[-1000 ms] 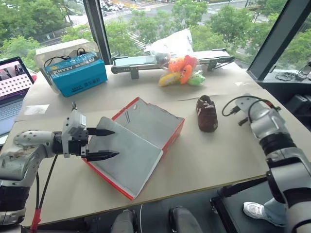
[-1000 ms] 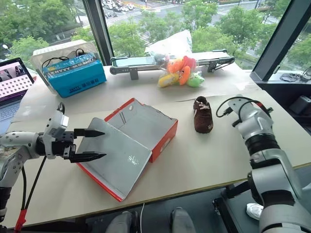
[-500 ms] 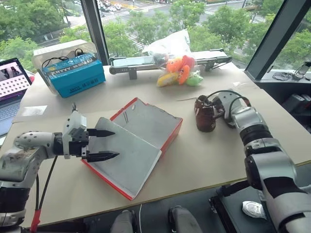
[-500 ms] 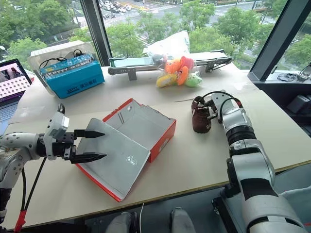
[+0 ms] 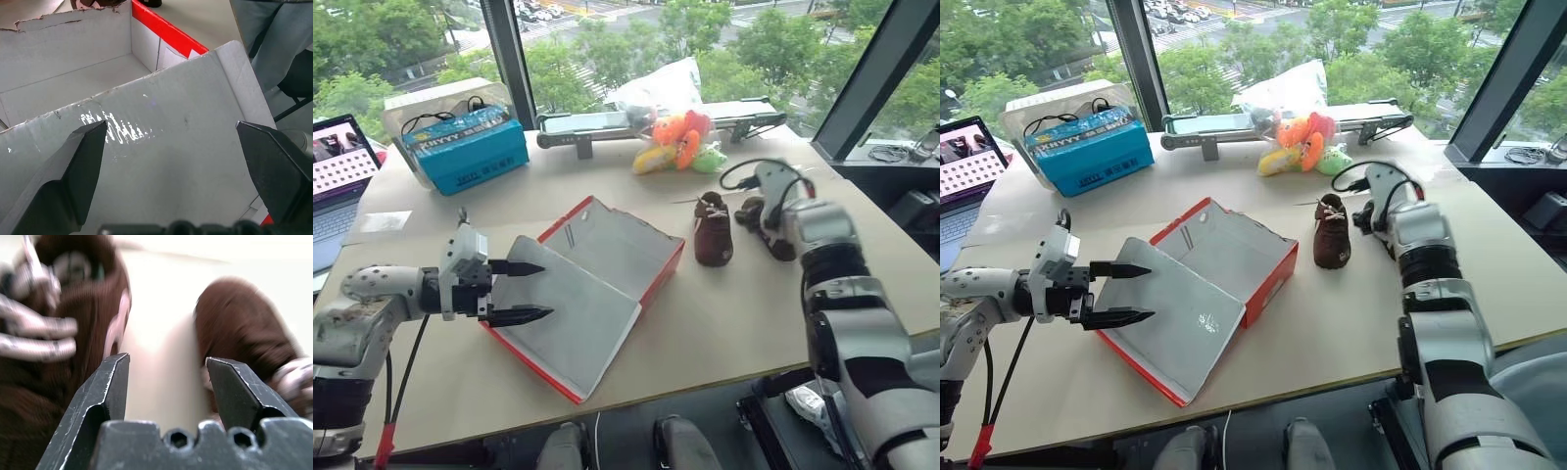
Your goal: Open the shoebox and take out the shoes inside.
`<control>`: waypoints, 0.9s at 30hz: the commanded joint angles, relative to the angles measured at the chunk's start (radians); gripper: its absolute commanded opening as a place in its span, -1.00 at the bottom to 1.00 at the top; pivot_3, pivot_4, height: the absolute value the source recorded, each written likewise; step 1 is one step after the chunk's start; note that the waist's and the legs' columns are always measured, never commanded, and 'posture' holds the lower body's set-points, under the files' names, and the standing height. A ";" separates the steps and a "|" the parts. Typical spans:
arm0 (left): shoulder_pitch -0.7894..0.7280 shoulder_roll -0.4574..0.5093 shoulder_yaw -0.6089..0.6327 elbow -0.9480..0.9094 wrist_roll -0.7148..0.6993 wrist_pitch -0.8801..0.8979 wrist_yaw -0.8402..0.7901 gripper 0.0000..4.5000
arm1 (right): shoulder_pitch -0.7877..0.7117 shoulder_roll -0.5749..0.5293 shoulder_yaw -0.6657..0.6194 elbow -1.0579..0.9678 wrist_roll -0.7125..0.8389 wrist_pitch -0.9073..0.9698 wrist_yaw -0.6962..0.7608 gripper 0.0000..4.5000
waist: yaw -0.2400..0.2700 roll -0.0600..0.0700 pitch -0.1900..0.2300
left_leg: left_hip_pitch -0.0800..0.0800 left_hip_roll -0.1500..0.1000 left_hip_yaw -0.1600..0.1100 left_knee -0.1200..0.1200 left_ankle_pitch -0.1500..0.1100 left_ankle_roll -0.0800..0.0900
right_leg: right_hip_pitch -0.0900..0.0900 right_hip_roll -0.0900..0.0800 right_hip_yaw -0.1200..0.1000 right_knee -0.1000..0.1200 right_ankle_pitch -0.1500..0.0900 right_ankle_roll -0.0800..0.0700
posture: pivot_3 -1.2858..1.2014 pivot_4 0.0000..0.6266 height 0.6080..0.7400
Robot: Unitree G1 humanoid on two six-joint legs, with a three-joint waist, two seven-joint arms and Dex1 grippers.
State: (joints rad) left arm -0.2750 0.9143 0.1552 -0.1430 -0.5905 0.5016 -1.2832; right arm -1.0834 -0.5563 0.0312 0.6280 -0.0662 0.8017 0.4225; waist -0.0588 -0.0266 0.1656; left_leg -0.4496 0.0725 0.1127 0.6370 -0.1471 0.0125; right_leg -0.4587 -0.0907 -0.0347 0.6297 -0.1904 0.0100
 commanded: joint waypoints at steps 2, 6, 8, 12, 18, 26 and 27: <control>-0.009 -0.017 0.023 -0.024 -0.006 -0.018 0.032 1.00 | 0.081 -0.104 0.032 -0.384 0.020 0.204 0.108 0.39 | 0.015 0.000 0.000 | 0.000 0.000 0.000 -0.001 0.000 0.000 | 0.000 0.000 0.000 -0.001 -0.001 0.000 | 0.03 -0.52 0.95; -0.029 -0.099 0.100 -0.004 -0.004 -0.024 0.202 1.00 | 0.224 -0.134 -0.132 -0.756 0.154 0.355 0.167 0.39 | 0.029 0.000 0.000 | 0.000 0.000 0.000 -0.002 0.000 0.000 | 0.000 0.000 -0.001 -0.001 -0.001 -0.001 | 0.03 -0.52 0.95; -0.024 -0.134 0.130 0.008 0.021 -0.022 0.298 1.00 | 0.287 -0.093 -0.226 -0.872 0.204 0.386 0.153 0.39 | 0.035 0.000 0.000 | -0.001 0.000 0.000 -0.001 0.000 0.000 | 0.000 0.000 -0.001 -0.001 -0.001 0.000 | 0.03 -0.52 0.95; 0.014 -0.203 0.180 0.042 0.105 -0.004 0.534 1.00 | 0.463 0.017 -0.358 -1.071 0.211 0.394 0.045 0.39 | 0.043 -0.001 -0.001 | 0.000 0.000 -0.001 0.001 -0.001 -0.001 | 0.002 0.000 -0.002 0.000 -0.001 0.001 | 0.03 -0.52 0.95; 0.050 -0.332 0.271 0.160 0.207 -0.069 0.834 1.00 | 0.654 0.178 -0.384 -1.177 0.176 0.351 -0.114 0.39 | 0.046 -0.002 -0.001 | -0.001 0.000 -0.001 0.003 -0.003 -0.004 | 0.002 -0.001 -0.003 0.000 0.000 0.000 | 0.03 -0.52 0.95; 0.112 -0.515 0.294 0.215 0.271 -0.235 1.028 1.00 | 0.893 0.243 -0.257 -1.171 0.079 0.127 -0.246 0.39 | 0.046 -0.003 -0.002 | -0.002 -0.001 -0.001 0.004 -0.003 -0.005 | 0.002 -0.003 -0.003 -0.001 -0.001 -0.002 | 0.03 -0.52 0.95; 0.117 -0.531 0.287 0.220 0.281 -0.249 1.040 1.00 | 0.912 0.244 -0.248 -1.159 0.072 0.109 -0.254 0.39 | 0.047 -0.003 -0.002 | -0.002 -0.001 -0.001 0.004 -0.003 -0.005 | 0.002 -0.003 -0.003 -0.001 -0.001 -0.002 | 0.03 -0.52 0.95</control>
State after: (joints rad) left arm -0.1561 0.3885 0.4237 0.0959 -0.3182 0.3017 -0.2724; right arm -0.1861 -0.2997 -0.2165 -0.5146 0.0308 0.9717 0.1917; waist -0.0118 -0.0299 0.1636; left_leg -0.4513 0.0711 0.1118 0.6413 -0.1504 0.0071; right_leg -0.4562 -0.0938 -0.0377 0.6289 -0.1910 0.0079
